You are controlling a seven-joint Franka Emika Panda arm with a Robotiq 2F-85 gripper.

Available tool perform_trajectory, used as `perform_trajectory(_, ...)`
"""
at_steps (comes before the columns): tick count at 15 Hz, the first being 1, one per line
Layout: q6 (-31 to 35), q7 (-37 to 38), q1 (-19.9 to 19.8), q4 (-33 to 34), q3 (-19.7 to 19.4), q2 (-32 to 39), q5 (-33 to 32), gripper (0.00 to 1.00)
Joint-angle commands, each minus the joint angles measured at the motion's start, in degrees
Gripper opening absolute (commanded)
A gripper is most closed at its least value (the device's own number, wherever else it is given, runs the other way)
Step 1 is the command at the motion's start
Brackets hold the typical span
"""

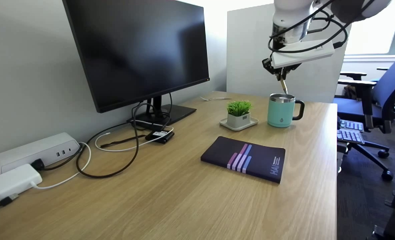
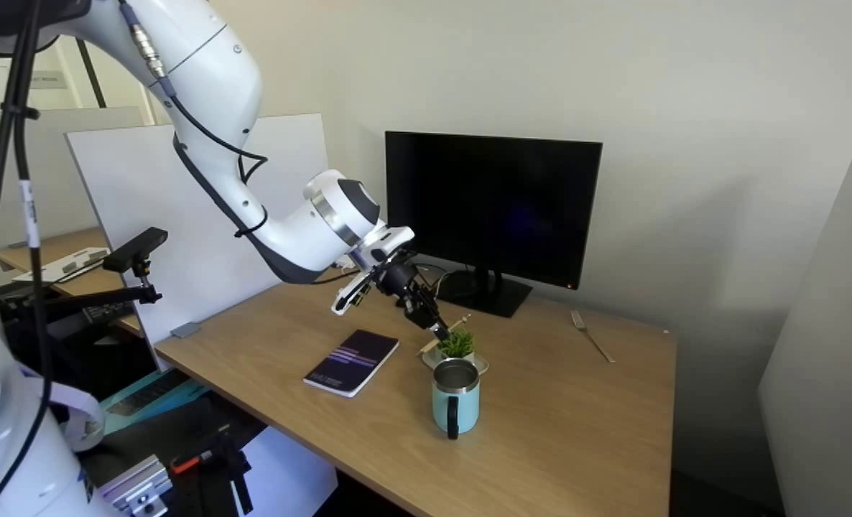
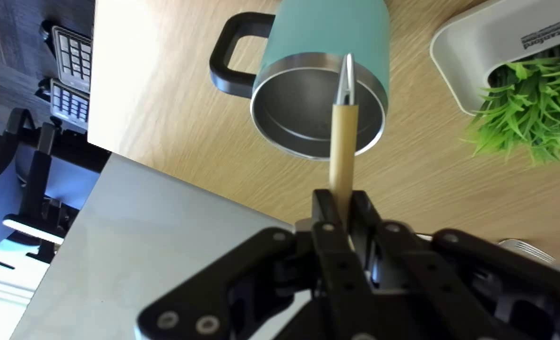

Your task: Put the pencil inside the thermocup

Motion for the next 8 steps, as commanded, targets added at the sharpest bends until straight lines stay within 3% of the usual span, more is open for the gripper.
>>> perform_trajectory(1,-0.21,2.87,-0.09,0.17,-1.0,0.43,-3.73,0.03)
perform_trajectory(8,-0.37,6.78,0.02,2.66,-4.03,2.87,-9.49,0.03)
